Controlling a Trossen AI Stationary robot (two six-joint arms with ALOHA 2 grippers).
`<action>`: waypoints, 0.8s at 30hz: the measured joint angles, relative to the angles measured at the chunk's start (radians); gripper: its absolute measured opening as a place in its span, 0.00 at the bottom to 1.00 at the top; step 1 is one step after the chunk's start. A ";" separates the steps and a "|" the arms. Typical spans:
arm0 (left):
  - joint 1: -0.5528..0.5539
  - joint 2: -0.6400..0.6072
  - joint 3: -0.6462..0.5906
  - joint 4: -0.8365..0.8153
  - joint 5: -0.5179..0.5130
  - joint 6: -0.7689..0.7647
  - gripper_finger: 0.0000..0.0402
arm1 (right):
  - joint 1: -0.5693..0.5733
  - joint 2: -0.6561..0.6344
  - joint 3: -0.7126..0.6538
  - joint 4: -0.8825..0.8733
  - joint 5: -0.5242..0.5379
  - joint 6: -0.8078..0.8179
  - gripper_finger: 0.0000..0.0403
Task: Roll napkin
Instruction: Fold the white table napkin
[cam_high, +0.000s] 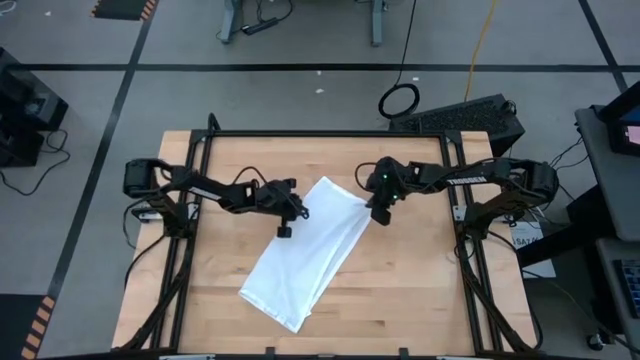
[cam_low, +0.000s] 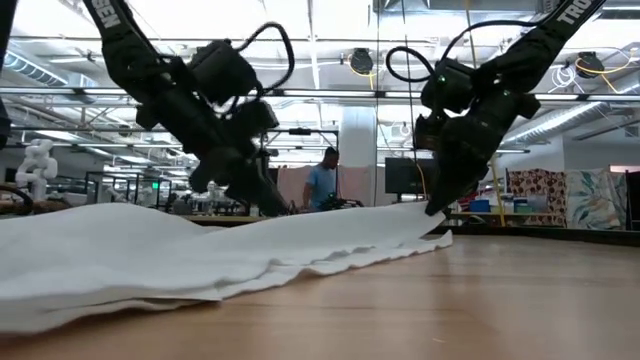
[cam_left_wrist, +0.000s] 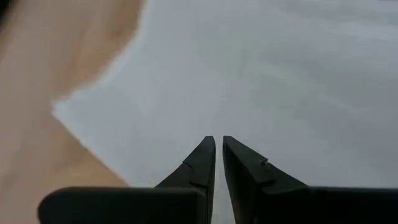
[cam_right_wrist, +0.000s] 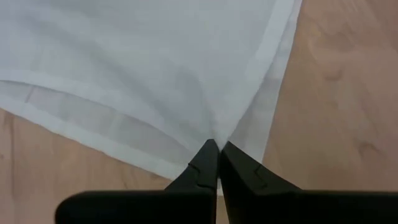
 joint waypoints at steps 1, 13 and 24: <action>0.002 0.020 0.000 -0.013 -0.003 0.000 0.10 | 0.000 0.000 0.000 -0.011 0.000 -0.002 0.01; 0.076 0.120 0.000 0.111 -0.091 0.054 0.10 | 0.000 0.000 0.000 -0.079 0.075 0.045 0.01; -0.012 -0.075 -0.001 0.084 0.013 -0.078 0.10 | -0.001 0.000 0.000 -0.091 0.085 0.085 0.01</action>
